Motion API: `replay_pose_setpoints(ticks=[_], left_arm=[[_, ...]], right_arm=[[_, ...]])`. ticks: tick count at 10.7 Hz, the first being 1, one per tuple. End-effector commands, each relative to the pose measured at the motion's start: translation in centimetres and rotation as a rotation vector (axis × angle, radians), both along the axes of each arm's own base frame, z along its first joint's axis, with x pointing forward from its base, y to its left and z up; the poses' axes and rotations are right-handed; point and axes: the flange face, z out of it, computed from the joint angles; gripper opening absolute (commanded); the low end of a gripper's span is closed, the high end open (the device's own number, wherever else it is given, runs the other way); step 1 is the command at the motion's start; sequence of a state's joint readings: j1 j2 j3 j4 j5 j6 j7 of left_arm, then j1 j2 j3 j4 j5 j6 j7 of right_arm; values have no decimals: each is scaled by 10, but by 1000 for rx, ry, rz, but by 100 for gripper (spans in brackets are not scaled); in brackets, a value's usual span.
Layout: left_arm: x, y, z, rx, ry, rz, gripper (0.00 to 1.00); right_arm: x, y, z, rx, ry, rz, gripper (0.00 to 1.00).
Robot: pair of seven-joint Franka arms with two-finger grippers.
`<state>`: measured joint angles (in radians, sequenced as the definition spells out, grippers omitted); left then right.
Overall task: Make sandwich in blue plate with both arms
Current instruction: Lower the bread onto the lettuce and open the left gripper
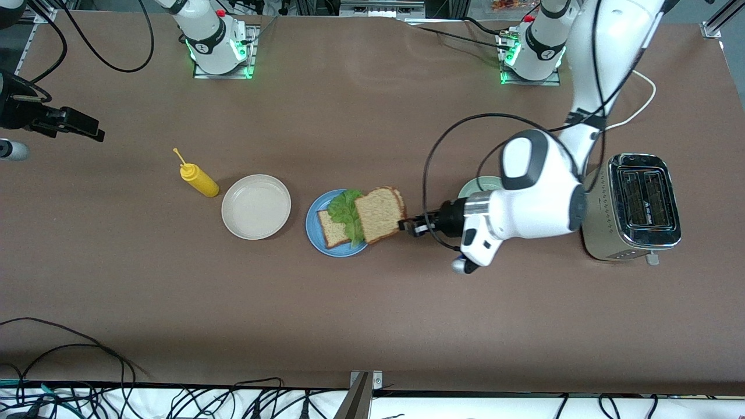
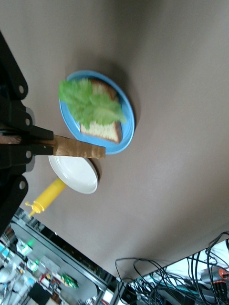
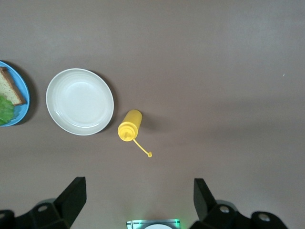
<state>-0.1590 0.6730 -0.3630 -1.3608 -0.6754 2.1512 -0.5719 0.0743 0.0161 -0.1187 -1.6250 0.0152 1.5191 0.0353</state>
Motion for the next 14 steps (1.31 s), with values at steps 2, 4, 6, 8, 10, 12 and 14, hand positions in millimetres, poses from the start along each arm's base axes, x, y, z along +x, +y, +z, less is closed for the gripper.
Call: replay_pose_setpoints(ticks=[2, 4, 6, 8, 10, 12, 14], left_arm=[[-17, -52, -50, -31, -12, 117, 0], [-24, -67, -81, 9, -52, 84, 0], [-35, -86, -93, 25, -98, 69, 0], [-42, -95, -106, 35, -100, 37, 0], [-50, -100, -127, 61, -114, -14, 0], [-56, -101, -144, 99, -121, -54, 0], [-61, -101, -158, 127, -122, -82, 0]], right_arm=[[7, -9, 36, -19, -81, -28, 100], [5, -12, 41, -18, -90, -36, 100], [14, -18, 29, 8, -89, -53, 100], [12, -17, 30, 11, -78, -53, 100], [14, -17, 29, 10, -86, -53, 100], [19, -18, 24, 7, -92, -53, 100], [34, -19, 11, -11, -122, -52, 100]])
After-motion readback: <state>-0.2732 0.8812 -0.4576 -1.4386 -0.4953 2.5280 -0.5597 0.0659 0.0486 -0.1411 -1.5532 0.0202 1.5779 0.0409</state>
